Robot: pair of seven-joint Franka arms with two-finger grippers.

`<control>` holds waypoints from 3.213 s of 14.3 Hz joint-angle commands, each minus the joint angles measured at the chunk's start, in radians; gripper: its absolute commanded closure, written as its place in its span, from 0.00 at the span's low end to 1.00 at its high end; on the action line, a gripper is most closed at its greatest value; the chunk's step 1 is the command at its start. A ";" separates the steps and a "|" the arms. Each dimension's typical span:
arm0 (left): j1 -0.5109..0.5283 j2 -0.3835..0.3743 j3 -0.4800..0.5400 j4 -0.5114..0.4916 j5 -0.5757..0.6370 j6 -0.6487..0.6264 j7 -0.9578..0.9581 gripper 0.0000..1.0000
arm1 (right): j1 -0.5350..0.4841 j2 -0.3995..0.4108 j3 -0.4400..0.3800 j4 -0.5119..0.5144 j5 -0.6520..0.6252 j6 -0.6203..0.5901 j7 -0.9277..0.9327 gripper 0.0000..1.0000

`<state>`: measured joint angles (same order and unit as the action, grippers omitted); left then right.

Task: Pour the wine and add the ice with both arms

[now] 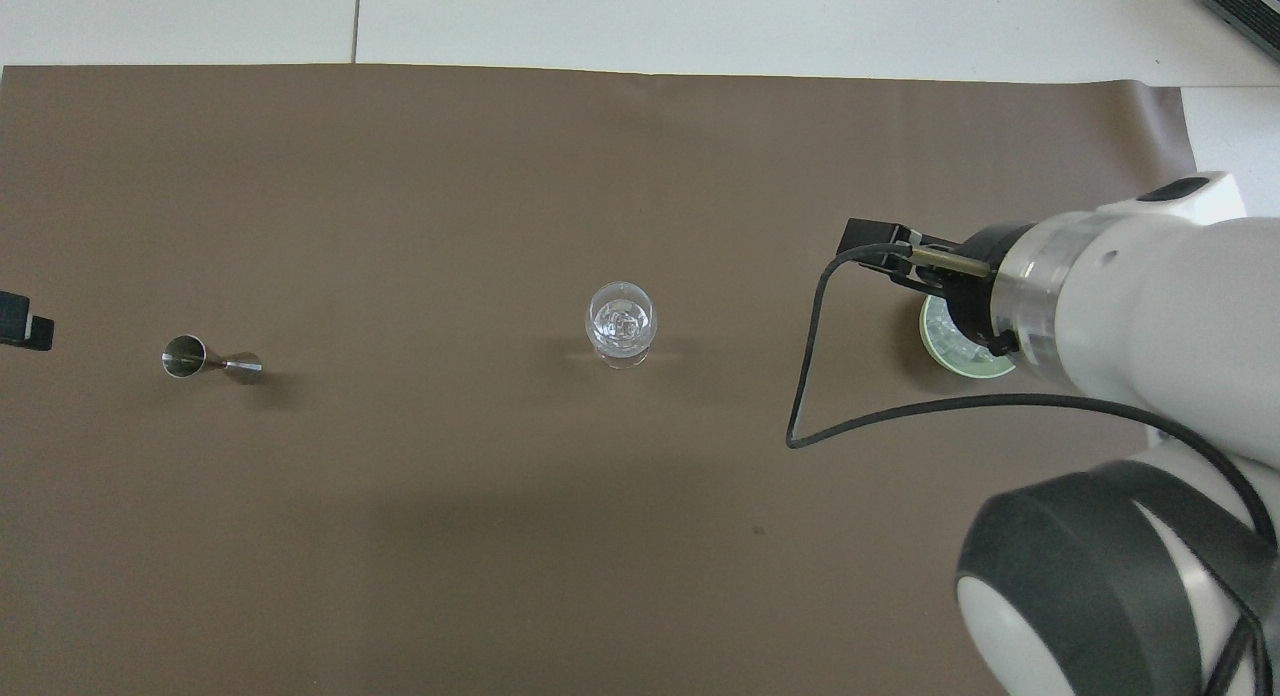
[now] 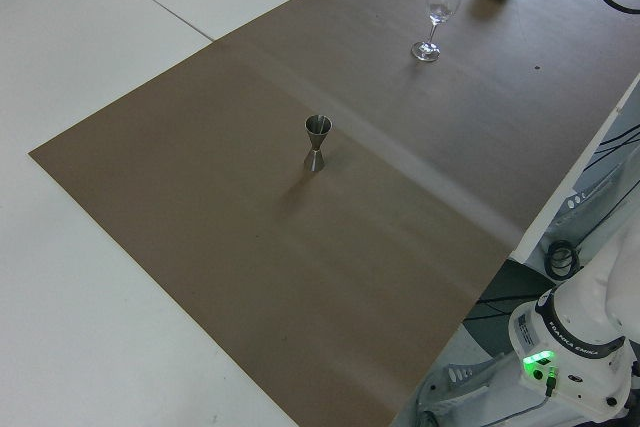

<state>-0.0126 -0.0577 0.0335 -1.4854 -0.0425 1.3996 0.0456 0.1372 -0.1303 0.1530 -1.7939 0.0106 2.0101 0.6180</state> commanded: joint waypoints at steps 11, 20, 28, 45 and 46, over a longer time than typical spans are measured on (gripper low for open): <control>-0.007 -0.008 0.005 0.002 0.021 -0.016 0.002 0.00 | -0.048 -0.046 -0.204 0.011 0.005 -0.318 -0.437 0.00; -0.007 -0.007 0.005 0.004 0.023 -0.007 0.002 0.00 | -0.139 0.026 -0.205 -0.004 -0.009 -0.303 -0.492 0.00; -0.006 0.006 0.005 0.013 0.016 0.004 0.002 0.00 | -0.131 0.092 -0.239 0.131 -0.009 -0.390 -0.497 0.00; -0.010 0.006 0.005 0.011 0.021 0.022 0.002 0.00 | -0.099 -0.014 -0.262 0.142 -0.003 -0.415 -0.489 0.00; -0.010 0.004 0.005 0.010 0.021 0.022 0.002 0.00 | -0.097 -0.015 -0.260 0.140 -0.003 -0.415 -0.489 0.00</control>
<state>-0.0125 -0.0561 0.0336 -1.4848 -0.0417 1.4173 0.0455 0.0338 -0.1242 -0.0990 -1.6483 -0.0015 1.6078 0.1445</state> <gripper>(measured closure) 0.000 0.000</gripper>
